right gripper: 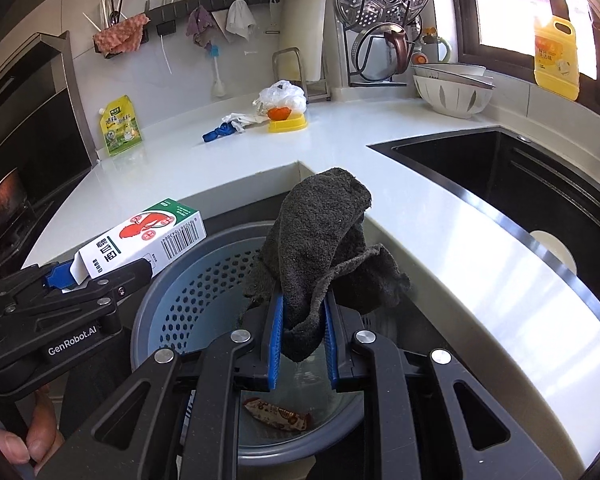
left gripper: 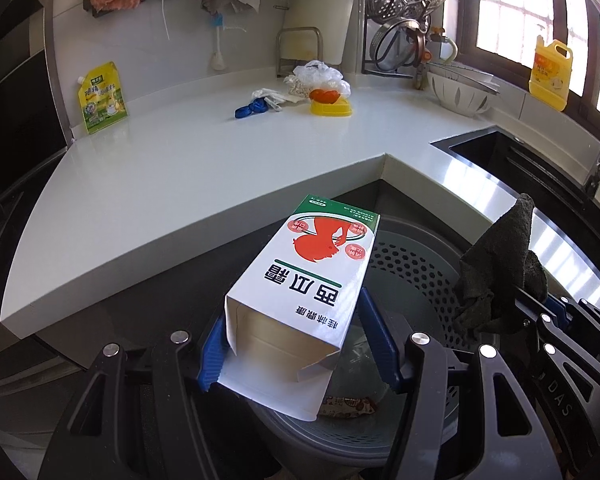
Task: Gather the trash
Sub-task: 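Carry the carton and cloth in both grippers over the grey basket bin, then open both grippers to drop the carton and cloth into the bin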
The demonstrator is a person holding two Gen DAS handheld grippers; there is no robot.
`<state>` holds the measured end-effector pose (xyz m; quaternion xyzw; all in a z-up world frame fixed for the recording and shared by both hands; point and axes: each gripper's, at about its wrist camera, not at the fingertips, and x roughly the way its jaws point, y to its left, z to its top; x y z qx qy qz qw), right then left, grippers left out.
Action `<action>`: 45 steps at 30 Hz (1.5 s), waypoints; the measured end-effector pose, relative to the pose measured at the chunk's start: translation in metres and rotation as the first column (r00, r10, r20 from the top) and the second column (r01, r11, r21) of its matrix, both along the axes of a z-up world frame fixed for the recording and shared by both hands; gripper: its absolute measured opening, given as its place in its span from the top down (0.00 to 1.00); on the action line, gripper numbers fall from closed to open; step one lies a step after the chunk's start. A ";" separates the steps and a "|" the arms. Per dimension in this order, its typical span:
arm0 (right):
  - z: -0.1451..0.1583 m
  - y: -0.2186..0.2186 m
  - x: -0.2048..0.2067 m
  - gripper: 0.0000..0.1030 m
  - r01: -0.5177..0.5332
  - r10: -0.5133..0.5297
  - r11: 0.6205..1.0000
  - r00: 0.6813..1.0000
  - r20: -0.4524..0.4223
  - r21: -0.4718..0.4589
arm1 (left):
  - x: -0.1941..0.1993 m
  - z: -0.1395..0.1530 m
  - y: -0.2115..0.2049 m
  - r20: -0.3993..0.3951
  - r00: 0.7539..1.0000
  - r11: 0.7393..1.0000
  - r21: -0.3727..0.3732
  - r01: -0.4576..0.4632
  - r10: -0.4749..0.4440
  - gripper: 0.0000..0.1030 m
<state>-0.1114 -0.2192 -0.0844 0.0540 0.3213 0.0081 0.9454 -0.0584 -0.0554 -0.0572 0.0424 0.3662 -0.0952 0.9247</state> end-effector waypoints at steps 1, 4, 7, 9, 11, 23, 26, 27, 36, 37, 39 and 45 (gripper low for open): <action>-0.002 0.002 -0.001 0.83 -0.002 0.002 1.000 1.000 -0.002 -0.009 | 0.000 -0.002 0.000 -0.005 1.000 1.000 0.000 -0.002 0.002 0.43; -0.006 0.005 -0.001 0.83 -0.010 0.009 1.000 1.000 -0.009 -0.023 | -0.001 -0.008 0.000 -0.019 1.000 1.000 0.003 -0.007 0.007 0.43; -0.008 0.006 -0.001 0.83 -0.015 0.014 1.000 1.000 -0.009 -0.023 | -0.002 -0.012 -0.001 -0.026 1.000 1.000 0.010 -0.006 0.006 0.43; -0.008 0.006 0.000 0.83 -0.016 0.015 1.000 1.000 -0.009 -0.022 | -0.002 -0.013 -0.002 -0.030 1.000 1.000 0.011 -0.005 0.005 0.43; -0.009 0.005 0.000 0.83 -0.016 0.016 1.000 1.000 -0.011 -0.019 | -0.001 -0.014 -0.002 -0.034 0.999 1.000 0.011 -0.005 0.005 0.43; -0.027 0.004 0.011 0.83 -0.034 0.034 0.999 0.997 -0.063 -0.003 | 0.010 -0.031 -0.005 -0.080 0.997 1.000 0.011 0.017 -0.016 0.43; -0.032 0.005 0.015 0.83 -0.043 0.042 0.999 0.996 -0.082 -0.007 | 0.015 -0.036 -0.004 -0.098 0.995 1.000 0.005 0.012 -0.012 0.43; -0.033 0.005 0.016 0.83 -0.047 0.046 0.999 0.995 -0.088 -0.007 | 0.016 -0.038 -0.003 -0.104 0.995 1.000 0.003 0.012 -0.011 0.43; -0.041 0.007 0.021 0.83 -0.063 0.062 0.998 0.992 -0.114 -0.006 | 0.018 -0.041 -0.002 -0.108 0.994 1.000 0.005 0.015 -0.015 0.42; -0.041 0.007 0.020 0.83 -0.064 0.062 0.998 0.992 -0.114 -0.007 | 0.018 -0.041 -0.002 -0.109 0.994 1.000 0.004 0.016 -0.015 0.42; -0.040 0.006 0.020 0.83 -0.062 0.061 0.998 0.992 -0.110 -0.007 | 0.019 -0.041 -0.002 -0.113 0.994 1.000 0.005 0.016 -0.015 0.41; -0.037 0.005 0.017 0.78 -0.051 0.050 0.999 0.994 -0.097 -0.010 | 0.019 -0.041 0.001 -0.116 0.993 1.000 -0.003 0.012 -0.012 0.25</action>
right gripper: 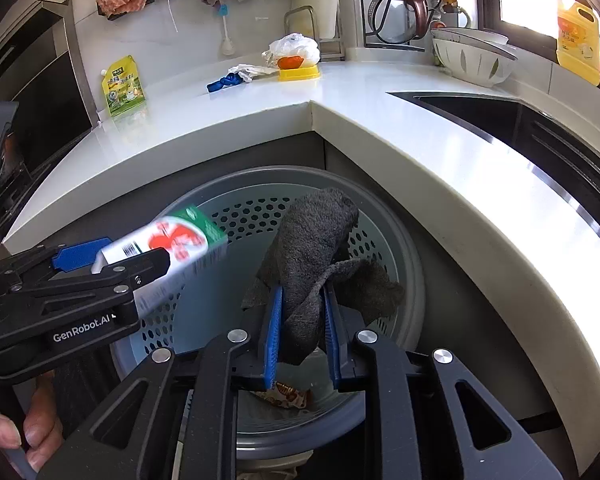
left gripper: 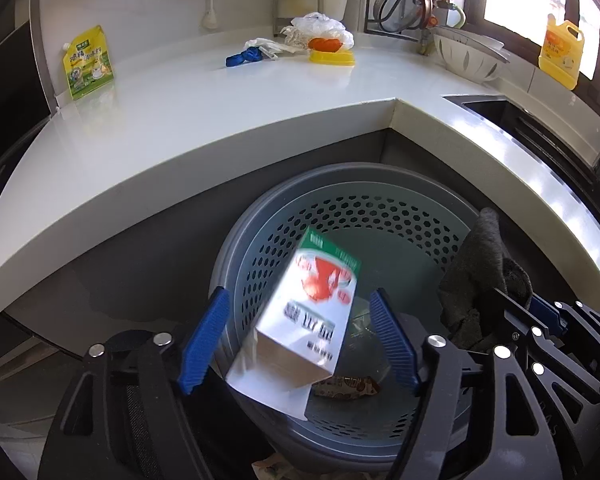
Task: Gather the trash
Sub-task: 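Open both grippers to drop the carton and cloth into the bin, then move both open grippers back toward the counter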
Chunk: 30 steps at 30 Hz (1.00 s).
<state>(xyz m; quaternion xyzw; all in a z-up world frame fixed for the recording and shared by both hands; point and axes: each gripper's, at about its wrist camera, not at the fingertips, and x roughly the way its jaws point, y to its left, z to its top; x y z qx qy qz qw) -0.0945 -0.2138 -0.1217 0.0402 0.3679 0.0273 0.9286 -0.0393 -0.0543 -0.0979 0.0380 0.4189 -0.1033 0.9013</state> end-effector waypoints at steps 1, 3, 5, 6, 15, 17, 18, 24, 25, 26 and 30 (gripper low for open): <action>0.001 0.000 -0.001 0.75 0.002 -0.002 1.000 1.000 0.006 -0.001 | 0.000 0.000 0.001 0.001 1.000 1.000 -0.004 0.000 0.000 0.24; 0.004 -0.001 -0.003 0.63 0.010 -0.010 1.000 1.000 0.019 -0.003 | 0.000 0.001 0.001 -0.002 1.000 1.000 -0.004 -0.002 0.002 0.22; 0.005 -0.002 -0.003 0.62 0.012 -0.012 1.000 1.000 0.026 0.000 | 0.000 0.000 0.002 -0.006 1.000 1.000 -0.004 -0.008 0.008 0.22; 0.006 -0.002 -0.004 0.62 0.012 -0.012 1.000 1.000 0.027 0.001 | 0.000 0.000 0.003 -0.008 1.000 1.000 -0.006 -0.011 0.011 0.22; 0.008 -0.002 -0.005 0.61 0.009 -0.009 1.000 1.000 0.028 0.013 | 0.000 0.000 0.008 -0.002 0.999 0.999 -0.012 -0.032 0.032 0.22; 0.008 -0.002 -0.006 0.59 0.006 -0.006 1.000 0.999 0.033 0.013 | 0.000 0.002 0.009 0.006 0.999 0.999 -0.015 -0.033 0.034 0.21; 0.009 -0.001 -0.007 0.59 0.004 -0.004 1.000 0.999 0.036 0.014 | -0.001 0.003 0.009 0.011 0.999 0.999 -0.019 -0.034 0.034 0.20; 0.012 0.000 -0.009 0.51 0.000 0.000 1.000 0.999 0.047 0.009 | -0.004 0.008 0.011 0.035 0.999 0.999 -0.024 -0.040 0.041 0.18; 0.012 0.001 -0.009 0.50 -0.002 0.001 1.000 0.999 0.048 0.009 | -0.004 0.009 0.011 0.038 0.998 0.999 -0.026 -0.040 0.041 0.18; 0.014 0.001 -0.010 0.47 -0.005 0.004 1.000 0.999 0.050 0.009 | -0.004 0.010 0.012 0.040 0.998 0.999 -0.028 -0.040 0.041 0.17; 0.020 0.003 -0.009 0.38 -0.018 0.018 1.000 0.998 0.060 0.005 | -0.003 0.014 0.016 0.047 0.998 0.998 -0.033 -0.045 0.046 0.14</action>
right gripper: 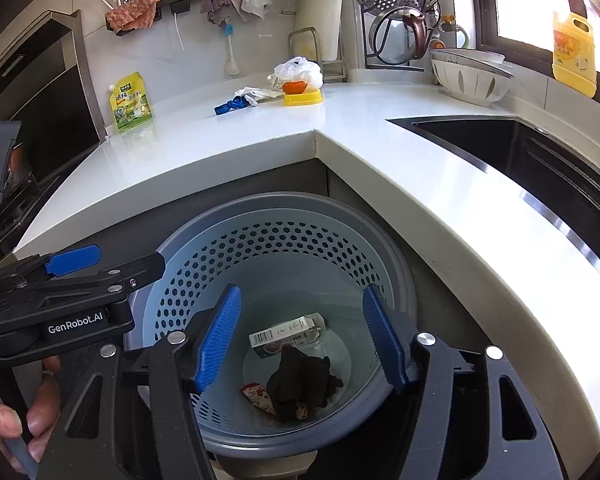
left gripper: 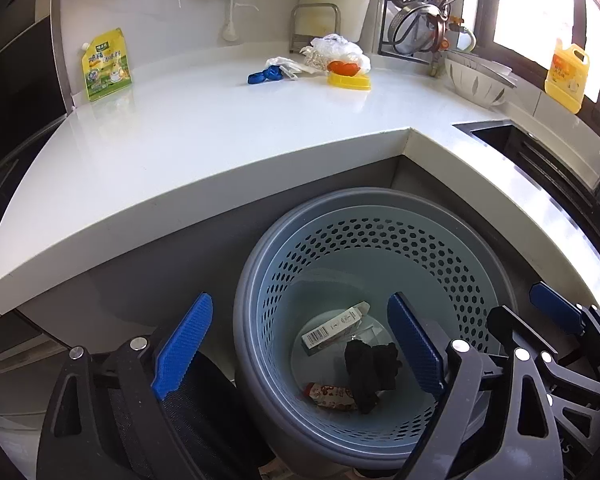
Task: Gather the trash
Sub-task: 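Move both open grippers back toward the counter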
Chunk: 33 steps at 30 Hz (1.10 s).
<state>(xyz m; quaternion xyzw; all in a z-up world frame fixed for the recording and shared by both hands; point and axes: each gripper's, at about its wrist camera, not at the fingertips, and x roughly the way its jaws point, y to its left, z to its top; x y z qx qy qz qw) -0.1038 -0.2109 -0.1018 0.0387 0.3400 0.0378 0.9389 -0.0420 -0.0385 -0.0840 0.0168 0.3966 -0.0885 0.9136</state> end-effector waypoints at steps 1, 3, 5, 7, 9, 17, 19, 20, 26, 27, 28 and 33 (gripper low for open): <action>0.002 0.001 0.000 0.38 -0.003 0.003 1.000 1.000 0.003 -0.004 | 0.001 0.002 0.001 0.002 1.000 1.000 -0.002 0.000 0.000 0.14; 0.007 0.003 0.002 0.29 -0.019 0.019 1.000 1.000 0.013 0.002 | 0.003 0.007 0.004 0.015 1.000 1.000 -0.002 -0.005 0.006 0.12; 0.013 0.004 0.005 0.26 -0.036 0.035 0.999 0.999 0.018 0.011 | 0.005 0.014 0.008 0.037 0.999 1.000 -0.003 -0.013 0.013 0.10; 0.020 0.005 0.011 0.26 -0.054 0.053 0.998 0.998 0.014 0.021 | 0.009 0.023 0.012 0.056 0.998 1.000 -0.005 -0.019 0.019 0.07; 0.027 0.004 0.020 0.24 -0.063 0.062 0.997 0.998 0.010 0.035 | 0.016 0.032 0.016 0.073 0.997 1.000 -0.009 -0.027 0.028 0.07; 0.077 -0.008 0.072 0.23 -0.053 0.052 0.999 0.995 0.087 0.013 | 0.072 0.072 0.034 0.130 0.990 0.998 -0.011 -0.060 0.060 0.06; 0.090 -0.011 0.089 0.23 -0.050 0.050 0.999 0.993 0.106 -0.007 | 0.091 0.082 0.039 0.148 0.986 0.997 -0.003 -0.076 0.076 0.06; 0.095 -0.013 0.098 0.23 -0.050 0.050 0.999 0.993 0.111 -0.008 | 0.100 0.086 0.042 0.154 0.985 0.997 -0.006 -0.082 0.082 0.06; 0.115 -0.021 0.157 0.23 -0.064 0.061 0.998 0.991 0.118 0.016 | 0.158 0.106 0.054 0.157 0.979 0.992 -0.025 -0.126 0.128 0.06; 0.117 -0.023 0.167 0.23 -0.063 0.060 0.998 0.991 0.119 0.021 | 0.168 0.107 0.054 0.157 0.979 0.991 -0.023 -0.130 0.132 0.06; 0.118 -0.024 0.179 0.23 -0.061 0.057 0.998 0.992 0.114 0.026 | 0.178 0.108 0.054 0.153 0.978 0.990 -0.018 -0.138 0.140 0.06; 0.116 -0.030 0.234 0.23 -0.060 0.057 0.997 0.995 0.079 0.040 | 0.224 0.105 0.050 0.125 0.981 0.989 -0.027 -0.148 0.150 0.06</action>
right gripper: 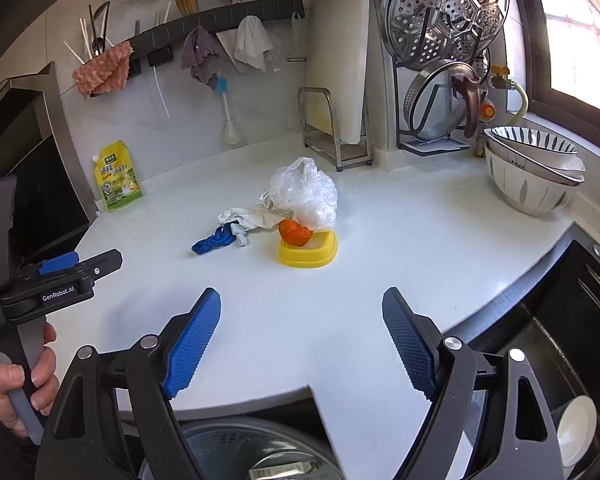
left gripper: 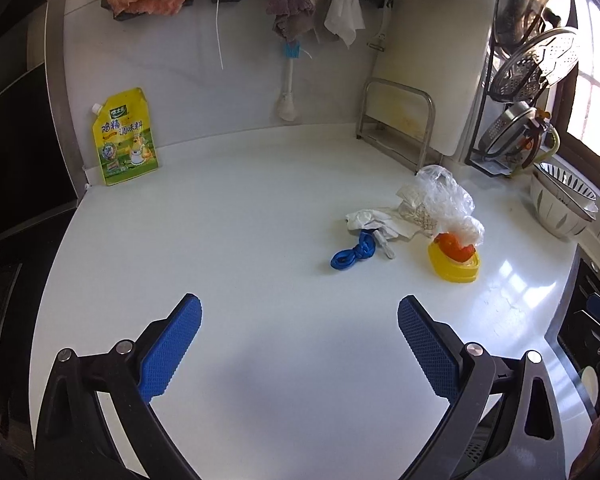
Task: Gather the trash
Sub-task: 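Move both open grippers back toward the counter, then grasp the clear plastic bag with the right gripper while the left gripper grasps the blue strip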
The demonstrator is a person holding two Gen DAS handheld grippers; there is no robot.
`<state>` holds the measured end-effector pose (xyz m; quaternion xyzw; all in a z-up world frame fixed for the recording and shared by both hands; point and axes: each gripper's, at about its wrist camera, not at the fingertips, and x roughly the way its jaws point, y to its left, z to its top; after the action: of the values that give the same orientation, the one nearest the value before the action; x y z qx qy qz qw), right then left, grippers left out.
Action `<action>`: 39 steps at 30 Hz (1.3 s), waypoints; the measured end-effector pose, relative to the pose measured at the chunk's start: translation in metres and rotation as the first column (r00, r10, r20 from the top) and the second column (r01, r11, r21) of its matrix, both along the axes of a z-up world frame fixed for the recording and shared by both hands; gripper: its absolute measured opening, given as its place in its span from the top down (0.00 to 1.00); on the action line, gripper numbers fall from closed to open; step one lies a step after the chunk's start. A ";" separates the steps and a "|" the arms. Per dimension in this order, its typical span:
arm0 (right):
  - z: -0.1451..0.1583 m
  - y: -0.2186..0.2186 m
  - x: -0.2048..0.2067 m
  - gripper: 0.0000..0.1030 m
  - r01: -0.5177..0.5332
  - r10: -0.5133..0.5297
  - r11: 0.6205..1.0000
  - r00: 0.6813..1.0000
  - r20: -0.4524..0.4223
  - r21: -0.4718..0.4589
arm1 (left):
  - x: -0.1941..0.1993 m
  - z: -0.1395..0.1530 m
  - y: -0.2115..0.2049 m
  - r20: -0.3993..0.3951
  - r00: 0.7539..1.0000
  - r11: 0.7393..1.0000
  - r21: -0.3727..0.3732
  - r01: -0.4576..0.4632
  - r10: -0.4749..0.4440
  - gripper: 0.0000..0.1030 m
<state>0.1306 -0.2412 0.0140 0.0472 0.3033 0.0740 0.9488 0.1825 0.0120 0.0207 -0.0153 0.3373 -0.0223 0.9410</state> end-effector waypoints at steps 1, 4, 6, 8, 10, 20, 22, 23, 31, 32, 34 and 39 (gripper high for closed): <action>-0.001 -0.001 0.010 0.23 0.000 0.000 1.000 1.000 -0.006 0.000 | 0.009 -0.001 -0.002 -0.004 1.000 1.000 -0.001 0.000 0.000 0.06; -0.006 -0.001 0.043 0.23 0.000 0.001 1.000 1.000 -0.024 0.012 | 0.035 -0.006 -0.008 -0.011 1.000 1.000 0.013 0.003 -0.002 0.06; -0.009 -0.002 0.063 0.23 -0.003 0.004 1.000 0.999 -0.038 0.022 | 0.050 -0.011 -0.012 -0.017 1.000 1.000 0.022 0.005 -0.005 0.06; -0.012 -0.002 0.082 0.23 -0.005 0.006 1.000 0.999 -0.050 0.017 | 0.063 -0.016 -0.013 -0.025 1.000 1.000 0.024 0.003 -0.002 0.06; -0.015 -0.001 0.100 0.23 -0.012 0.012 1.000 0.998 -0.056 0.006 | 0.076 -0.020 -0.014 -0.034 0.999 1.000 0.018 0.001 0.000 0.06; -0.030 0.007 0.163 0.23 -0.029 0.028 1.000 0.995 -0.092 -0.008 | 0.108 -0.035 -0.016 -0.063 0.998 1.000 0.017 -0.021 0.022 0.06; -0.032 0.009 0.172 0.23 -0.031 0.030 0.999 0.995 -0.098 -0.012 | 0.111 -0.037 -0.016 -0.070 0.997 1.000 0.014 -0.021 0.022 0.06; -0.034 0.011 0.176 0.23 -0.036 0.034 0.999 0.994 -0.105 -0.017 | 0.112 -0.039 -0.016 -0.076 0.997 1.000 0.010 -0.020 0.021 0.06; -0.044 0.020 0.187 0.30 -0.057 0.049 0.997 0.990 -0.131 -0.058 | 0.114 -0.044 -0.018 -0.102 0.995 1.000 0.001 -0.006 0.006 0.06; -0.045 0.020 0.188 0.41 -0.061 0.053 0.997 0.988 -0.142 -0.053 | 0.114 -0.045 -0.019 -0.103 0.995 1.000 0.003 -0.005 0.005 0.06; -0.046 0.018 0.189 0.52 -0.054 0.046 0.997 0.988 -0.147 -0.049 | 0.114 -0.045 -0.020 -0.105 0.995 1.000 0.005 -0.003 0.004 0.06; -0.041 0.014 0.181 0.62 -0.057 0.053 0.998 0.993 -0.109 -0.029 | 0.113 -0.049 -0.022 -0.119 0.993 1.000 0.000 0.000 0.000 0.06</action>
<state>0.3120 -0.2275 -0.0269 0.0274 0.3566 0.0927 0.9293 0.2955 -0.0104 -0.0282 -0.0164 0.3926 -0.0215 0.9193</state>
